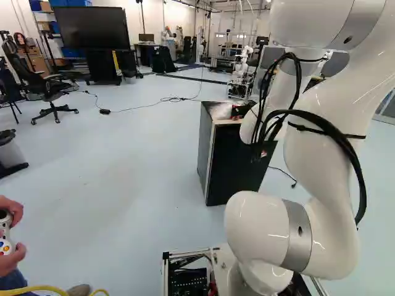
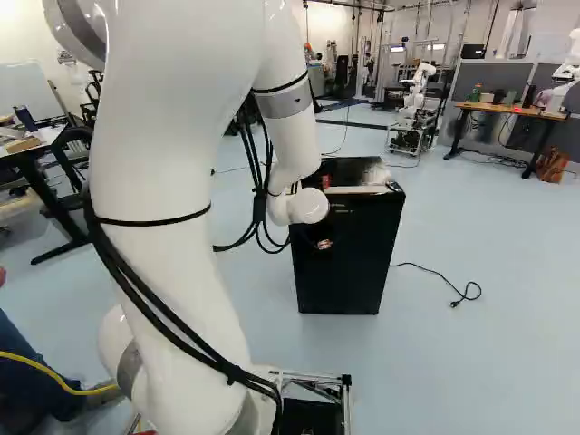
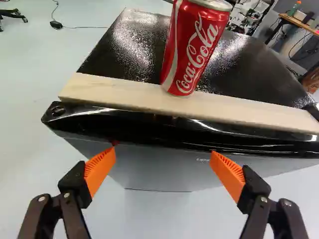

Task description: Grab a drink from the fridge

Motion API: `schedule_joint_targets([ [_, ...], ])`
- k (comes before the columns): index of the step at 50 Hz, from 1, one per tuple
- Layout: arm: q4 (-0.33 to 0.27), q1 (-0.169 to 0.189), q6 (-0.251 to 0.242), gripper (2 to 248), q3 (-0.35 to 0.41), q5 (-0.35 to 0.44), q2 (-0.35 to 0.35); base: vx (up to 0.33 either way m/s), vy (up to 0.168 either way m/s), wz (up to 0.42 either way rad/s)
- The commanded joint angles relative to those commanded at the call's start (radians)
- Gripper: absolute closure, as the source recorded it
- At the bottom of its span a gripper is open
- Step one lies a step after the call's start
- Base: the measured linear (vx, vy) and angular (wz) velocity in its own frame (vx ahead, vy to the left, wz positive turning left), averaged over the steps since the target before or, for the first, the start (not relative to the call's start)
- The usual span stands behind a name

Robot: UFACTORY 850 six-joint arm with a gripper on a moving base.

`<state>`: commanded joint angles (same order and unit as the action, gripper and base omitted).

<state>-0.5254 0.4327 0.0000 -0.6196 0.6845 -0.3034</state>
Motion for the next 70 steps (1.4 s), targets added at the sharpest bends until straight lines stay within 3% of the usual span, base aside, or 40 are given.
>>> schedule_joint_targets([
  [27,0.0,0.028,0.0,3,0.125,0.018,0.103,0.0,0.0,0.0],
  [43,0.029,0.025,0.0,3,0.186,0.113,0.156,0.0,0.0,0.0],
  [70,0.117,-0.021,0.0,3,0.19,0.309,0.16,0.0,0.0,0.0],
])
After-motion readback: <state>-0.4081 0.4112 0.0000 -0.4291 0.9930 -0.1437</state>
